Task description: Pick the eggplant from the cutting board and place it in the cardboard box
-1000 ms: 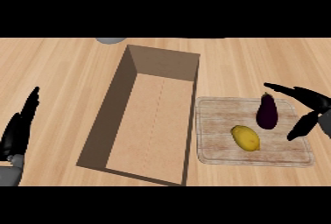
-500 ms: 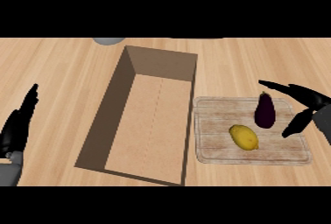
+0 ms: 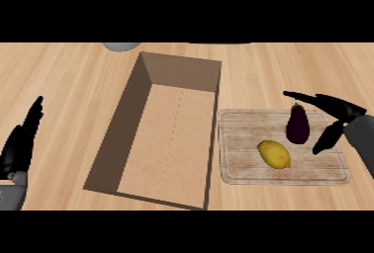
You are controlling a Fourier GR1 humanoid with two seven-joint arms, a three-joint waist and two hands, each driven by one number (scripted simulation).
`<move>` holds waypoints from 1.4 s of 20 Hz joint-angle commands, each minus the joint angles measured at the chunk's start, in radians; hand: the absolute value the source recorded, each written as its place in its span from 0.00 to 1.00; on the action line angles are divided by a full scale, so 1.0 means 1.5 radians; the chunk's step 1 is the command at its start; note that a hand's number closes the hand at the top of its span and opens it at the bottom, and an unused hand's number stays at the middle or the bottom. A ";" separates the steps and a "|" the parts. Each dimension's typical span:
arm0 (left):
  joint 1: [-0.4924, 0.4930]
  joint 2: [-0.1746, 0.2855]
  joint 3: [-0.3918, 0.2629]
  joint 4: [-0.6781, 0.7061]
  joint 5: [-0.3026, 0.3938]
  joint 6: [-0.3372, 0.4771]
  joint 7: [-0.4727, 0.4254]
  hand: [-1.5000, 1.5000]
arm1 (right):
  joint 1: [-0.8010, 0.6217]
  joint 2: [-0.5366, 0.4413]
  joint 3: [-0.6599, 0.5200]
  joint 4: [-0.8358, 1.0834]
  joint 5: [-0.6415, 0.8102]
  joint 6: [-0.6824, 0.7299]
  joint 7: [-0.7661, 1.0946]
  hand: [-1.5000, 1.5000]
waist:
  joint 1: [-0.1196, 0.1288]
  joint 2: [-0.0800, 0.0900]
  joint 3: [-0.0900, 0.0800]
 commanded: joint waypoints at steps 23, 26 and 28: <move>-0.003 -0.025 0.037 -0.020 -0.027 -0.036 0.004 0.50 | -0.031 0.119 0.034 -0.038 0.149 -0.319 -0.007 1.00 | 0.016 0.004 0.001; 0.002 -0.047 0.020 -0.010 -0.045 -0.023 -0.010 0.50 | -0.062 0.112 0.035 -0.039 0.165 -0.346 -0.035 1.00 | 0.012 0.005 0.000; -0.020 -0.036 0.032 0.004 -0.042 -0.031 0.007 0.50 | -0.081 0.087 0.023 -0.067 0.164 -0.368 -0.029 1.00 | 0.002 0.002 0.000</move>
